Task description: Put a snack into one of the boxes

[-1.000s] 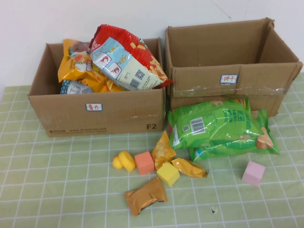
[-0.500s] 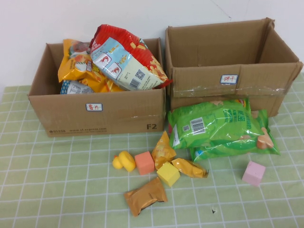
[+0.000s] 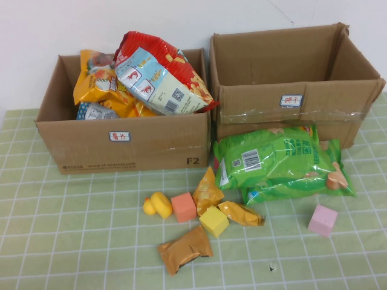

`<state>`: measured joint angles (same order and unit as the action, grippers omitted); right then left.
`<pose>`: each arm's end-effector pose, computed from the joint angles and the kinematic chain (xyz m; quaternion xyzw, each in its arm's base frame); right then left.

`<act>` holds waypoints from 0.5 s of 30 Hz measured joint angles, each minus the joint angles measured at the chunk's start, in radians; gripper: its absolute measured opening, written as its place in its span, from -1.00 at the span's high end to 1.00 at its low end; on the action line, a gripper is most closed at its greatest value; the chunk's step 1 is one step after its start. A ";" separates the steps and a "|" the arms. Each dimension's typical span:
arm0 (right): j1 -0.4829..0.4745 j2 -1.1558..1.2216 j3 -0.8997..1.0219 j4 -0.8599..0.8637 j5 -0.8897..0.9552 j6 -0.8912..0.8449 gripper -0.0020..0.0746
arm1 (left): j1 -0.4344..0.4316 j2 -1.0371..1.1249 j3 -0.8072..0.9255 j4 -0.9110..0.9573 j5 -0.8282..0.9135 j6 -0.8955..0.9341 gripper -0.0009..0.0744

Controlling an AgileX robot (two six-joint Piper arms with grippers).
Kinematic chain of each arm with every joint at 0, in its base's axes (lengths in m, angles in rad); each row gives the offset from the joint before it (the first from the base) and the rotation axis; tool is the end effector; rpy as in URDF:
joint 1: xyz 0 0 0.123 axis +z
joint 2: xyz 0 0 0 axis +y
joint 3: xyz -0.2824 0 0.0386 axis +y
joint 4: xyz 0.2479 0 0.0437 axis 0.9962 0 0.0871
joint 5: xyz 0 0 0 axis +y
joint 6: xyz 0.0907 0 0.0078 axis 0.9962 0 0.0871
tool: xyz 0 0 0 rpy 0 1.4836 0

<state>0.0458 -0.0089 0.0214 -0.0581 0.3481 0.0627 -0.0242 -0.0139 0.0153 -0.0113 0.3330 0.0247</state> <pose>0.0533 0.0006 0.1750 -0.0090 0.7966 0.0084 0.6043 0.0533 -0.0016 0.1786 0.0162 0.7887 -0.0046 0.6145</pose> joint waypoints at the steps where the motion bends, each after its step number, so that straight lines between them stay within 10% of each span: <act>1: 0.000 0.000 0.000 0.000 0.000 -0.005 0.95 | 0.000 0.000 0.000 0.000 0.000 0.000 0.98; 15: 0.000 0.000 0.000 0.000 0.000 -0.009 0.95 | 0.000 0.000 0.000 0.000 0.000 0.000 0.98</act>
<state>0.0458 -0.0089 0.0214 -0.0581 0.3486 0.0539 -0.0242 -0.0139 0.0153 -0.0113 0.3330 0.0247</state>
